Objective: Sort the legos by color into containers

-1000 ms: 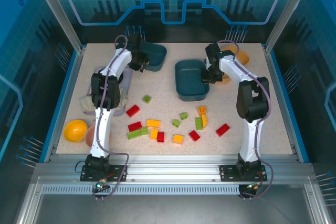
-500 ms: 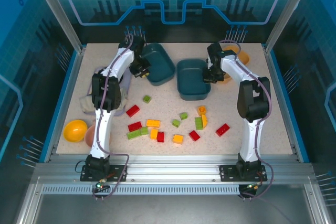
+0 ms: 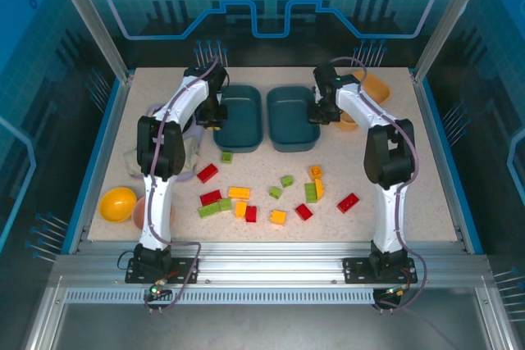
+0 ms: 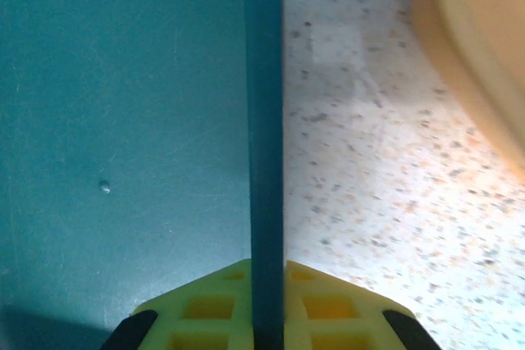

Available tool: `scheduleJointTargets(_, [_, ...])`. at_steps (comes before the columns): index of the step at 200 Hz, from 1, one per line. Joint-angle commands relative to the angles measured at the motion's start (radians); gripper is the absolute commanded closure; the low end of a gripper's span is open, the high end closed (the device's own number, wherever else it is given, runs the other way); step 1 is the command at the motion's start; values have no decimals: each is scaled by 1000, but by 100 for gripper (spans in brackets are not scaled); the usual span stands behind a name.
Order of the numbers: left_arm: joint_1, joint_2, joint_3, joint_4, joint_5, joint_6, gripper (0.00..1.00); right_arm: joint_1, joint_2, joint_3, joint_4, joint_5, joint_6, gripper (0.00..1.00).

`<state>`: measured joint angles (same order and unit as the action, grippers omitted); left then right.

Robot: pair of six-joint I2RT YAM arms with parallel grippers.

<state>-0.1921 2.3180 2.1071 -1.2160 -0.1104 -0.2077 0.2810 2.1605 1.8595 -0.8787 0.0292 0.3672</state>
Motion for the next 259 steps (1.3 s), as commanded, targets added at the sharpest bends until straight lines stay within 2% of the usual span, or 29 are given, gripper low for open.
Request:
scheduleJointTargets(1, [4, -9, -17, -54, -86, 77, 100, 35, 48, 63, -18, 2, 35, 100])
scheduleJointTargets(34, [11, -71, -126, 5, -77, 70, 100, 62, 55, 59, -26, 33, 68, 100])
scheduleJointTargets(82, [18, 52, 81, -39, -95, 75, 100, 33, 7, -36, 9, 49, 125, 100])
scheduleJointTargets(153, [16, 90, 97, -1, -74, 105, 100, 30, 106, 83, -21, -14, 139, 98])
scheduleJointTargets(186, [10, 92, 105, 3, -64, 107, 98, 34, 137, 127, -34, -35, 153, 92])
scheduleJointTargets(201, [10, 91, 108, 0, -72, 107, 87, 35, 141, 145, -48, -30, 156, 84])
scheduleJointTargets(216, [8, 85, 118, -6, -102, 95, 70, 31, 119, 143, -58, -15, 162, 68])
scheduleJointTargets(229, [6, 73, 128, -10, -129, 83, 58, 19, 78, 128, -56, -12, 169, 58])
scheduleJointTargets(259, [-6, 14, 138, 13, -166, 31, 40, -32, -79, 62, -35, 23, 188, 42])
